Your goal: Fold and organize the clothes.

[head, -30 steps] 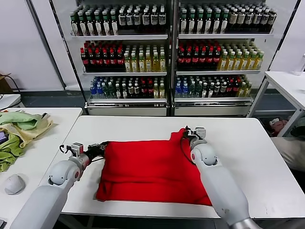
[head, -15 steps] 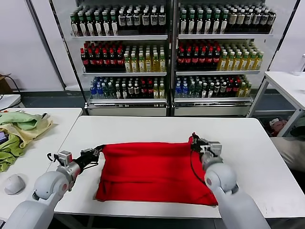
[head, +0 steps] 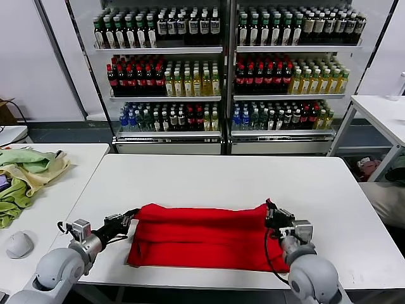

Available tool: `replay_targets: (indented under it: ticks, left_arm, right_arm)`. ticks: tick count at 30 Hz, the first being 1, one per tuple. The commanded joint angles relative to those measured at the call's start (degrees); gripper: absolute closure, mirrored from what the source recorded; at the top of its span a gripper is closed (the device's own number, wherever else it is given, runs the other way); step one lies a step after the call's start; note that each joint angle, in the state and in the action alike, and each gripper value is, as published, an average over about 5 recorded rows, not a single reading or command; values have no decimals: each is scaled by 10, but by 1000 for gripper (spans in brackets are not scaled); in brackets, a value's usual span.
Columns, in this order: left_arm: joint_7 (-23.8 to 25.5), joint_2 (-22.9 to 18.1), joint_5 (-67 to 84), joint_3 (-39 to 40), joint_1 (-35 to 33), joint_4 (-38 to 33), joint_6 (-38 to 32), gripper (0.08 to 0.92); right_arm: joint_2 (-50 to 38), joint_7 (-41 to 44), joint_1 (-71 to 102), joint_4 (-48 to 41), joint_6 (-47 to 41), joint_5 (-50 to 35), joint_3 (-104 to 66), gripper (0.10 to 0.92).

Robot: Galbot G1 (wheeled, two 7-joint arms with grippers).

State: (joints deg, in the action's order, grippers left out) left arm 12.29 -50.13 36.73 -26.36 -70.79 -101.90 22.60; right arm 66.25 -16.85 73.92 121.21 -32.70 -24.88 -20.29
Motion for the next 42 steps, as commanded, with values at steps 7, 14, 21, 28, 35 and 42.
replay_targets:
  ticks: [7,14,21,28,35,42]
  left_arm:
    - [36,22,-66,-32,-70,-55,27,915]
    - [33,17,-110,-24,-72,-61,30,915]
    - [20,11,-122,-28,-74,-68,36,915]
    - [-60,-14,-117,-51,-89,-112,23,809]
    - [-218,-66,-45,-28,-127,-187,16,611]
    - [-331,-130,-67,49,-134,-163,5,403]
  right_arm:
    - [2,4,92,43,-4,72,-11,907]
    - [5,-1,105,42,-4,85,-12,907]
    - [11,-8,126,38,-3,90,3,901]
    - [11,-6,137,73,-1,90,-2,739]
    - [11,-2,140,117,4,98,-11,531]
    - [14,3,137,123,8,107,-6,332]
